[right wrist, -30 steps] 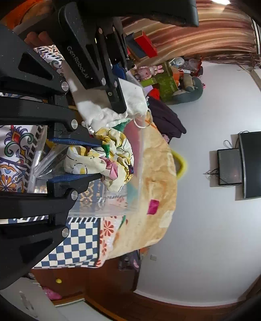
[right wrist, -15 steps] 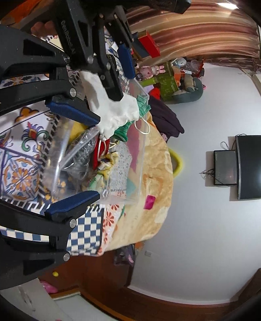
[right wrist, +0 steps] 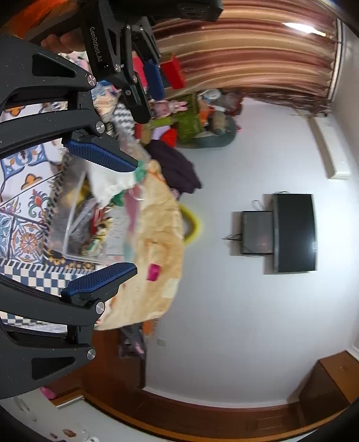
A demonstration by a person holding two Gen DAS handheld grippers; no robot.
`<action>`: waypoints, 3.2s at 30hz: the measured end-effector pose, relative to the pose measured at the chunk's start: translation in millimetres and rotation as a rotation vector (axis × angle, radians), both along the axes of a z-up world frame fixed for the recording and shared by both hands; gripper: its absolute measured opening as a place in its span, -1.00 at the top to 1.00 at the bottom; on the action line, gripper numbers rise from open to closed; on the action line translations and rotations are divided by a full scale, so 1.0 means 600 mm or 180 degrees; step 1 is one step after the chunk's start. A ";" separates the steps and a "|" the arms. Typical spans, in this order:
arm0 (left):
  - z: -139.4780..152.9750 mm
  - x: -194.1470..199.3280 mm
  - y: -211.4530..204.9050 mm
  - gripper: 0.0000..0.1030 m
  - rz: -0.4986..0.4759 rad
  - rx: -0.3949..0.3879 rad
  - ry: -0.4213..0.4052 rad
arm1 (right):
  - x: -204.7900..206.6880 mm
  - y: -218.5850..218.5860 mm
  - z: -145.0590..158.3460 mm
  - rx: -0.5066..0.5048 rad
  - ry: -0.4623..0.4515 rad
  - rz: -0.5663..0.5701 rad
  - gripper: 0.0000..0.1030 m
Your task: Organize soft objects
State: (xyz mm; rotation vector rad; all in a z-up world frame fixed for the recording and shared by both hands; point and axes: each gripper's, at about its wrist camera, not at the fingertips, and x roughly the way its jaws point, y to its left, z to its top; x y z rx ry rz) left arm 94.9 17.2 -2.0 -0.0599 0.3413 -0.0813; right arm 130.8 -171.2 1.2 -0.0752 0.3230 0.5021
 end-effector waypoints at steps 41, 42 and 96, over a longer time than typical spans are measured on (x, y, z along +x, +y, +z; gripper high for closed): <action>0.066 -0.118 -0.015 -1.00 0.0083 0.0108 -0.0564 | -0.087 -0.021 0.040 0.0302 -0.0508 -0.0093 -1.00; 0.066 -0.118 -0.015 -1.00 0.0087 0.0107 -0.0562 | -0.087 -0.021 0.040 0.0303 -0.0509 -0.0094 -1.00; 0.067 -0.115 -0.018 -1.00 0.0074 0.0069 -0.0521 | -0.098 -0.021 0.047 0.0260 -0.0542 -0.0130 -1.00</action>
